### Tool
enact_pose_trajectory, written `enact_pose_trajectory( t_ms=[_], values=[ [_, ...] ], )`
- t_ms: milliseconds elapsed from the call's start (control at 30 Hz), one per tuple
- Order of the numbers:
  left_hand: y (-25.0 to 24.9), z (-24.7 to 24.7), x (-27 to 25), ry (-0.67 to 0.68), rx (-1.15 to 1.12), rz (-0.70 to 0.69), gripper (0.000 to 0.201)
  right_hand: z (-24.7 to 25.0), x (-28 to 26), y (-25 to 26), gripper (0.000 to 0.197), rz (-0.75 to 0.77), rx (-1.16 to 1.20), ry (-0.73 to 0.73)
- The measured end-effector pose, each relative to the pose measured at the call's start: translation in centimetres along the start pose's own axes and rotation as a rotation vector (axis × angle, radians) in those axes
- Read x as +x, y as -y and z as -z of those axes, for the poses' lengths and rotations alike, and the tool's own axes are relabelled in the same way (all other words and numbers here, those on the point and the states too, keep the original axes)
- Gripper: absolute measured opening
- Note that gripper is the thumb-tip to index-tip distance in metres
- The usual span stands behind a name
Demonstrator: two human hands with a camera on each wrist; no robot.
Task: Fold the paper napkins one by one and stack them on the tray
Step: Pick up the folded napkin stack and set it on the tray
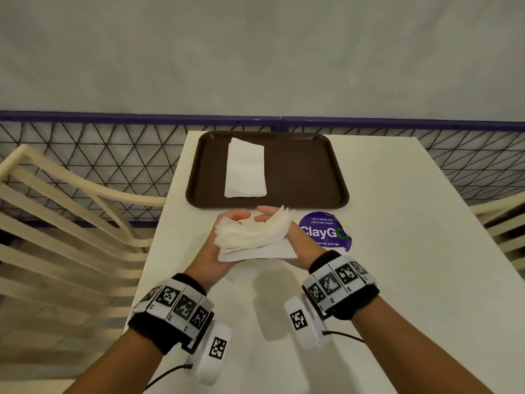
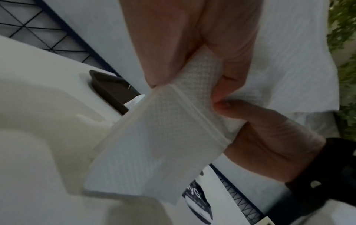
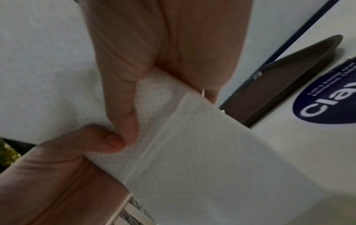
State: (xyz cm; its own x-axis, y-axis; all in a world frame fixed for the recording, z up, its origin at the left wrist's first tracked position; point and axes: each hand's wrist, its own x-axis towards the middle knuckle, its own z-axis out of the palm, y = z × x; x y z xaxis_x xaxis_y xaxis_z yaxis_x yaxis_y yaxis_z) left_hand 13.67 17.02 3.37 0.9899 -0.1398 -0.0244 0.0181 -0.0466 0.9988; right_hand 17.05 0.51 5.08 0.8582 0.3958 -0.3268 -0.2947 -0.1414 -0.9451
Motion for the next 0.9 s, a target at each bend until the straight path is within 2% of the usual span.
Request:
enact_pose_trajectory(
  t_ms=[67,133,200,300,367,433,500,567,667,700,767,833,900],
  values=[
    [0.0,0.3,0.3,0.02,0.041,0.01,0.087,-0.2,0.3,0.1,0.039,0.036,-0.017,-0.007],
    [0.7,0.6,0.6,0.01,0.002,0.085,0.081,-0.5,0.4,-0.4,0.043,-0.053,0.072,-0.003],
    [1.4,0.6,0.6,-0.003,-0.027,0.141,0.079,-0.5,0.2,-0.7,0.046,-0.06,0.048,0.002],
    [2.0,0.4,0.4,0.014,0.015,0.14,0.071,-0.6,-0.2,-0.4,0.046,0.065,-0.117,-0.044],
    [2.0,0.2,0.5,-0.012,0.086,0.118,0.055,-0.2,-0.5,-0.2,0.04,0.136,-0.204,-0.026],
    [1.5,0.1,0.9,-0.059,0.129,0.088,0.044,0.5,-0.9,0.7,0.037,0.178,-0.205,-0.059],
    [0.3,0.1,1.4,-0.101,0.162,0.091,0.043,1.7,-1.1,1.3,0.04,0.225,-0.173,-0.127],
    [-1.1,0.4,2.1,-0.142,0.391,0.097,0.034,2.8,-1.5,2.0,0.042,0.256,-0.25,-0.189],
    [-2.8,0.1,3.0,-0.008,0.968,0.06,0.025,3.7,-2.3,2.2,0.046,0.248,-0.495,-0.139],
    [-3.0,-0.2,3.2,0.031,1.097,0.043,0.025,3.8,-2.2,1.7,0.046,0.232,-0.578,-0.128],
    [-3.0,-0.9,3.6,0.074,1.249,0.005,0.028,3.9,-1.9,0.3,0.037,0.193,-0.678,-0.139],
    [-2.4,-1.2,3.6,0.096,1.364,-0.047,0.034,4.4,-1.5,-1.4,0.026,0.153,-0.626,-0.171],
    [-1.5,-0.6,3.2,0.121,1.434,-0.043,0.036,4.9,-1.5,-2.8,0.024,0.132,-0.549,-0.195]
  ],
)
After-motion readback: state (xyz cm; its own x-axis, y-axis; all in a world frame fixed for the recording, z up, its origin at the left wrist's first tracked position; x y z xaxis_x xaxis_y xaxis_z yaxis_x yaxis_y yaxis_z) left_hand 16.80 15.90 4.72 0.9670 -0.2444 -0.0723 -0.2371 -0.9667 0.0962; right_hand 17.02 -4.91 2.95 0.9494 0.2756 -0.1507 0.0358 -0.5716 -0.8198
